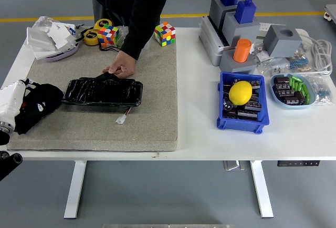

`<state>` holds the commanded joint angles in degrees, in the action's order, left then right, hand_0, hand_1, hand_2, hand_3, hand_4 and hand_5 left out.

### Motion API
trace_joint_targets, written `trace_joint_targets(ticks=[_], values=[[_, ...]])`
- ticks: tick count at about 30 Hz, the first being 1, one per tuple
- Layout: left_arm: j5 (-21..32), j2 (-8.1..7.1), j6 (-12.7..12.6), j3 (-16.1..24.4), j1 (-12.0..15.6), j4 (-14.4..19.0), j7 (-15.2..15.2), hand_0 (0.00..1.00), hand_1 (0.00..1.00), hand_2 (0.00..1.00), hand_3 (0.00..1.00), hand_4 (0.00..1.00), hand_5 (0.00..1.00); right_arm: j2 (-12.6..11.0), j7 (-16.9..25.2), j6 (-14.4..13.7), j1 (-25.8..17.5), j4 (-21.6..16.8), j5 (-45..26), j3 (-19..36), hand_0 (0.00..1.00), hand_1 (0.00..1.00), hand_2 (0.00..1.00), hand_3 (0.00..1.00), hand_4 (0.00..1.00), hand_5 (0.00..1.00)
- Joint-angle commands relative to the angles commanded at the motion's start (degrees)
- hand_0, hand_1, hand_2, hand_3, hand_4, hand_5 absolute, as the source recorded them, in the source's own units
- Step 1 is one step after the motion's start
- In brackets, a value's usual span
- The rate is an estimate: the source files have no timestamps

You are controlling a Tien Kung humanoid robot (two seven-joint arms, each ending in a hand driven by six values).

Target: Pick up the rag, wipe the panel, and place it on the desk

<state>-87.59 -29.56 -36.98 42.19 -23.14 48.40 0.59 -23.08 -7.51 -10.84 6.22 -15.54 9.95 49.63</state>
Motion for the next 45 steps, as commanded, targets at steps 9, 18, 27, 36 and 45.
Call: trace_joint_targets(ticks=[9, 18, 27, 36, 45], values=[[-0.66, -0.76, 0.0, 2.96, -0.43, 1.17, -0.38, 0.16, 0.079, 0.505, 0.624, 0.651, 0.002, -0.05, -0.03, 0.01, 0.09, -0.01, -0.2, -0.49, 0.746, 0.687, 0.699, 0.612, 0.98, 0.575], [-4.26, -1.23, 0.0, 5.46, -1.65, 5.7, -3.62, 0.16, 0.077, 0.507, 0.624, 0.649, 0.002, -0.09, 0.2, 0.0, 0.41, 0.12, -0.73, -1.02, 0.746, 0.687, 0.699, 0.613, 0.98, 0.575], [-4.3, 0.22, 0.0, 3.58, -3.4, 5.69, -4.45, 0.149, 0.074, 0.511, 0.625, 0.642, 0.002, 0.0, 0.42, 0.16, 0.59, 0.31, -1.28, -1.39, 0.747, 0.687, 0.699, 0.612, 0.98, 0.575], [-4.15, 1.88, 0.0, 1.1, -4.2, 5.74, -4.47, 0.146, 0.074, 0.512, 0.625, 0.641, 0.002, -0.23, 0.45, 0.29, 0.75, 0.52, -1.75, -1.71, 0.746, 0.687, 0.699, 0.612, 0.98, 0.575], [-4.15, 2.91, 0.0, -1.37, -5.08, 6.1, -4.73, 0.146, 0.071, 0.513, 0.626, 0.641, 0.002, -0.23, 0.62, 0.27, 0.84, 0.51, -1.78, -1.8, 0.747, 0.687, 0.699, 0.612, 0.979, 0.574]])
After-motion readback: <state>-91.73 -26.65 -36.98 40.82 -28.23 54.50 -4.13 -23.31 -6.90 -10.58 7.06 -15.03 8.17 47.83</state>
